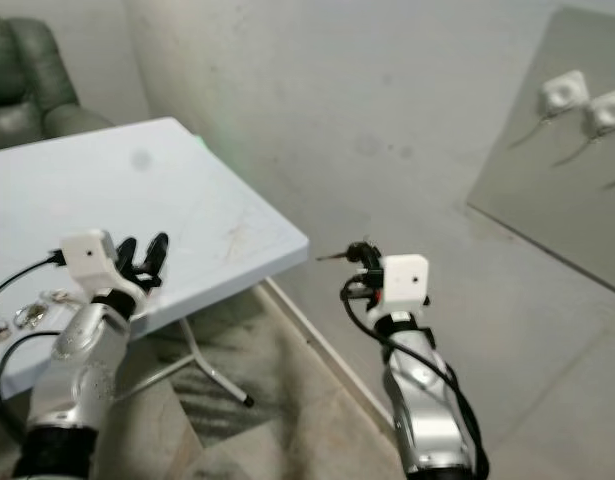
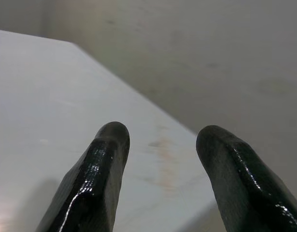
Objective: Hang keys on a hook
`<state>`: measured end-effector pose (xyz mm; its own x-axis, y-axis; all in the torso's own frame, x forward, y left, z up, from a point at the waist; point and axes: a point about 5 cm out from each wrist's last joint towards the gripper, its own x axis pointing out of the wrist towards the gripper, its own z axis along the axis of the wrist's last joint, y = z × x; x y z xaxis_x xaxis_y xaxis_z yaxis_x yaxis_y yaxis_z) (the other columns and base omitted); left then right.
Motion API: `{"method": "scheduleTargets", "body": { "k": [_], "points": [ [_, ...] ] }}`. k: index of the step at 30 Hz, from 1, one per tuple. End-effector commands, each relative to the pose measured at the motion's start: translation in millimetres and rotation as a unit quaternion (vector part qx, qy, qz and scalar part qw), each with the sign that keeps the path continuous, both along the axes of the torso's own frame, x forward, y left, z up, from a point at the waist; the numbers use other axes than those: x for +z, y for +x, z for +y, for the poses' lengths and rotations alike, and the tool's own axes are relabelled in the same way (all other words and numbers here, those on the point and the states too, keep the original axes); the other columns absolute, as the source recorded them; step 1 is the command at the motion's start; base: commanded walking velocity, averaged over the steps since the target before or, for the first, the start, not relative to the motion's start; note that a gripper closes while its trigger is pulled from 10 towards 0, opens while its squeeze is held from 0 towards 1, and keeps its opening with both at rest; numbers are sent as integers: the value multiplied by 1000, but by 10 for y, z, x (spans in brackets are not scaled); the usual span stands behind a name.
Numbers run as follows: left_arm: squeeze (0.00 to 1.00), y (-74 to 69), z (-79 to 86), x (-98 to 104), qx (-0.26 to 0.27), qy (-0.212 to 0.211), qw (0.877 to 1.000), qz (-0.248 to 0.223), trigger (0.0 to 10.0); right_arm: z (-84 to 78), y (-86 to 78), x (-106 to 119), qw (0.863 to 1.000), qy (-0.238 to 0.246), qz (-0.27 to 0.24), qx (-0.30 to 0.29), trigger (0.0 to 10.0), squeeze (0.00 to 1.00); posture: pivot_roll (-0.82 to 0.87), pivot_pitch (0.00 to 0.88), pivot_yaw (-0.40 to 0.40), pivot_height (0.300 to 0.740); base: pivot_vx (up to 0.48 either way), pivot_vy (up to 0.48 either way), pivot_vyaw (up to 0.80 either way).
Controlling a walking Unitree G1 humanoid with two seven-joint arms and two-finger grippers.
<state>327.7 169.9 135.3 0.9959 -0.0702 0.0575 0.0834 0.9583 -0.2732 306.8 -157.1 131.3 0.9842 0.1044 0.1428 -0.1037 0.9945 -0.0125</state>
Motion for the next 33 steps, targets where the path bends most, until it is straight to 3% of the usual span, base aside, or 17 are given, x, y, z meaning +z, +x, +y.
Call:
{"method": "scheduleTargets", "body": {
  "k": [1,19,25,33],
  "points": [
    [0,-2,60,42,9,8,1000,-8,10000,25,8,45,1000,3,-7,4,10000,0,188,0,-10,740,0,0,-663],
    [0,-17,22,74,-8,30,999,-21,10000,18,23,72,1000,1,-7,-1,10000,0,185,0,-9,740,0,0,-667],
    [0,-22,32,100,0,-3,1000,-30,10000,33,20,67,1000,1,-7,0,10000,0,188,0,-11,740,0,-320,-667],
    [0,-12,68,44,30,3,1000,2,10000,27,16,64,1000,-1,-4,1,10000,0,192,0,-15,740,0,0,-663]
  ]
}}
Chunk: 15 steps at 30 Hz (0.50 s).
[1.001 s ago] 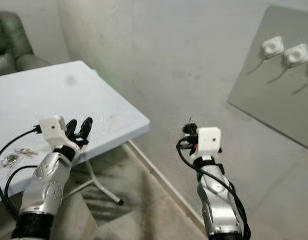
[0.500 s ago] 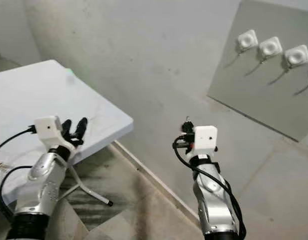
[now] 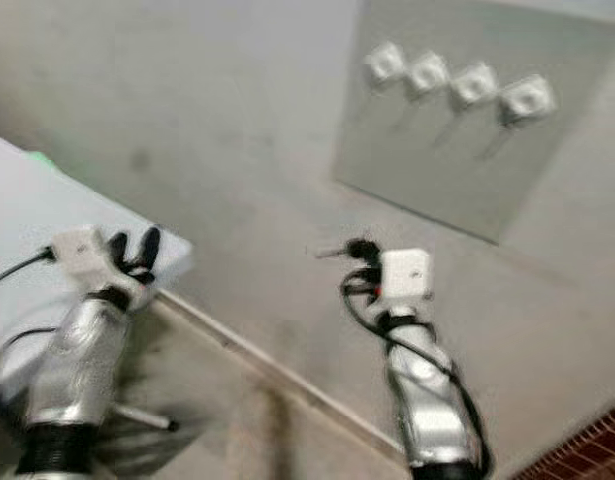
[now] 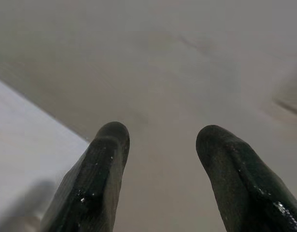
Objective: Hang keys on a hook
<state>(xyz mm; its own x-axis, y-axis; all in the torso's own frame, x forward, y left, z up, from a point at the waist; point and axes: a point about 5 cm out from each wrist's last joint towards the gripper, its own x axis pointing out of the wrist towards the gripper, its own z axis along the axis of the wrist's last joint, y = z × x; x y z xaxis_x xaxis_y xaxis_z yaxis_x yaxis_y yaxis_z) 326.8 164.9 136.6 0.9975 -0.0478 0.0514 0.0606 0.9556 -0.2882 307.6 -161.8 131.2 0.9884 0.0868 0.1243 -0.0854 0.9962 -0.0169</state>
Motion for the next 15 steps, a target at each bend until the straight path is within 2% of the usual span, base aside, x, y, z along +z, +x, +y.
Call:
{"method": "scheduleTargets", "body": {
  "k": [1,12,15],
  "points": [
    [0,-4,117,31,19,11,1000,-2,10000,74,8,65,1000,2,-13,11,10000,0,192,0,-15,740,0,0,-663],
    [0,-13,92,-31,24,4,999,27,10000,74,-9,56,1000,-3,-9,11,10000,0,188,0,-13,740,0,0,-639],
    [0,-13,65,-56,22,0,999,39,10000,68,-14,50,1000,4,-7,7,10000,0,186,0,-12,736,0,0,-160]
  ]
}}
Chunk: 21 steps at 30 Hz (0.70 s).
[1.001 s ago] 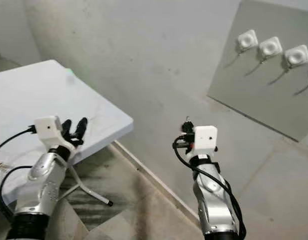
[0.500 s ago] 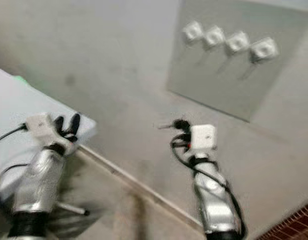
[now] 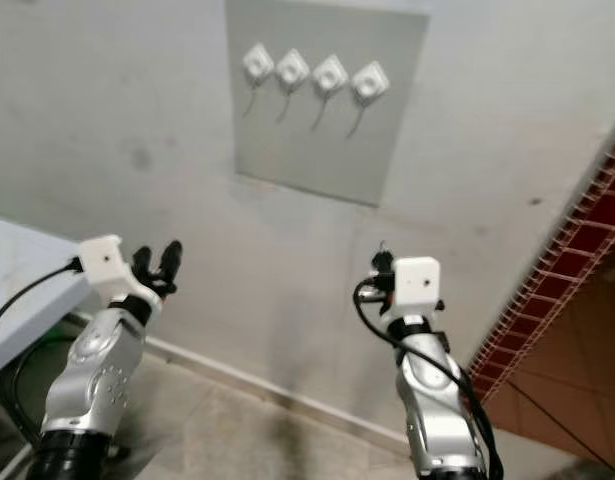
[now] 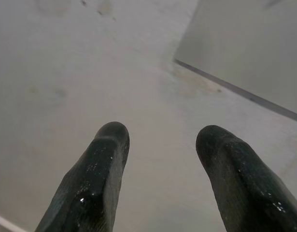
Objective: Hang keys on a hook
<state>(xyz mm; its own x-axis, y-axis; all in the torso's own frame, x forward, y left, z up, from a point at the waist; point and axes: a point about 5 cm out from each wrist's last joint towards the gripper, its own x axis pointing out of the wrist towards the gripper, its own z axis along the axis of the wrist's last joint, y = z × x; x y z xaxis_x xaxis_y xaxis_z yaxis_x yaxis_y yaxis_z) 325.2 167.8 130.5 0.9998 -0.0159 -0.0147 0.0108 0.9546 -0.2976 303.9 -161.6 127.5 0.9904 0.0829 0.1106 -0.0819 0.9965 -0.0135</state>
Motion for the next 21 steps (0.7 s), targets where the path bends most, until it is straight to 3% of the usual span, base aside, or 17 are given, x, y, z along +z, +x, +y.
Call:
{"method": "scheduleTargets", "body": {
  "k": [1,3,13,21],
  "points": [
    [0,2,32,2,5,6,1000,7,10000,64,23,88,1000,-1,-14,7,10000,0,186,0,-12,736,0,0,0],
    [0,0,6,-12,-2,-11,1000,12,10000,62,25,78,1000,-1,-9,5,10000,0,184,0,-12,736,0,0,0],
    [0,-20,-63,23,-18,-14,1000,1,10000,64,14,78,1000,-2,-10,6,10000,0,181,0,-13,736,0,0,0],
    [0,-11,-44,66,-20,-18,1000,-8,10000,80,12,82,1000,-5,-10,13,10000,0,183,0,-16,736,330,0,0]
  ]
}}
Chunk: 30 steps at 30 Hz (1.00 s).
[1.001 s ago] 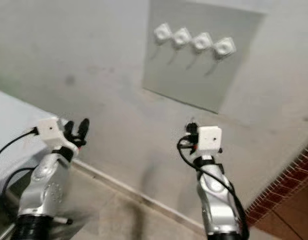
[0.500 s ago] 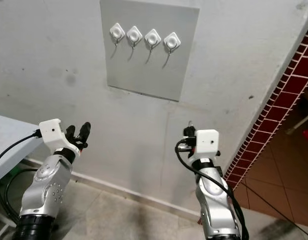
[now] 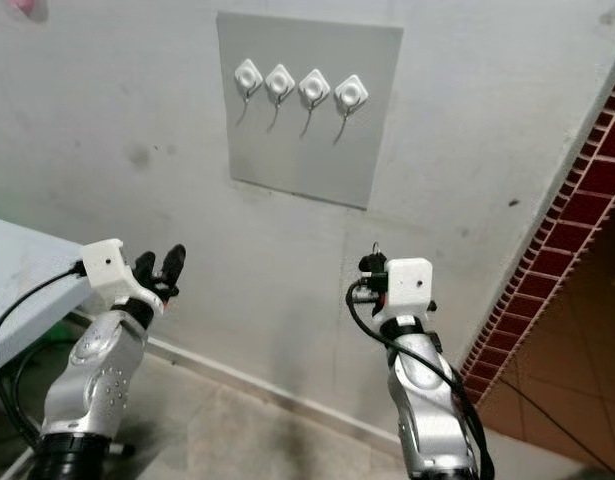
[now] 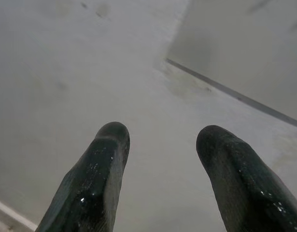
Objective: Hang keys on a hook
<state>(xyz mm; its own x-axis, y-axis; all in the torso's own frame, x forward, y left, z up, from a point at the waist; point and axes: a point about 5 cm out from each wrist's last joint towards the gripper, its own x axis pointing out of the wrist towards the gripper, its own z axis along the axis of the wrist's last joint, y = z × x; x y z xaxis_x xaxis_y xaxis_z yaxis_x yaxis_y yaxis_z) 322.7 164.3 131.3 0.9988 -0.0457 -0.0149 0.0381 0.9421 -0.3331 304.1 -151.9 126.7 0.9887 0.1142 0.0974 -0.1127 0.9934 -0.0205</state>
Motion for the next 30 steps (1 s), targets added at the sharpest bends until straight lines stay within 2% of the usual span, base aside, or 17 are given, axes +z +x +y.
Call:
{"method": "scheduleTargets", "body": {
  "k": [1,9,12,26,30],
  "points": [
    [0,15,-10,58,-5,0,1000,-9,10000,-17,11,89,1000,0,-17,-3,10000,0,183,0,-16,736,345,0,0],
    [0,21,-15,69,-7,-3,1000,-11,10000,0,20,106,1000,-3,-20,4,10000,0,183,0,-17,736,342,0,0],
    [0,19,-15,57,10,2,1000,-6,10000,8,16,100,1000,-4,-18,8,10000,0,185,0,-19,736,0,0,0],
    [0,0,-56,56,0,4,1000,-10,10000,24,8,93,1000,-7,-13,20,10000,0,186,0,-24,736,0,0,0],
    [0,0,-75,56,-4,-10,1000,-8,10000,28,2,102,999,-8,-15,30,10000,0,182,0,-24,736,0,0,0]
  ]
}}
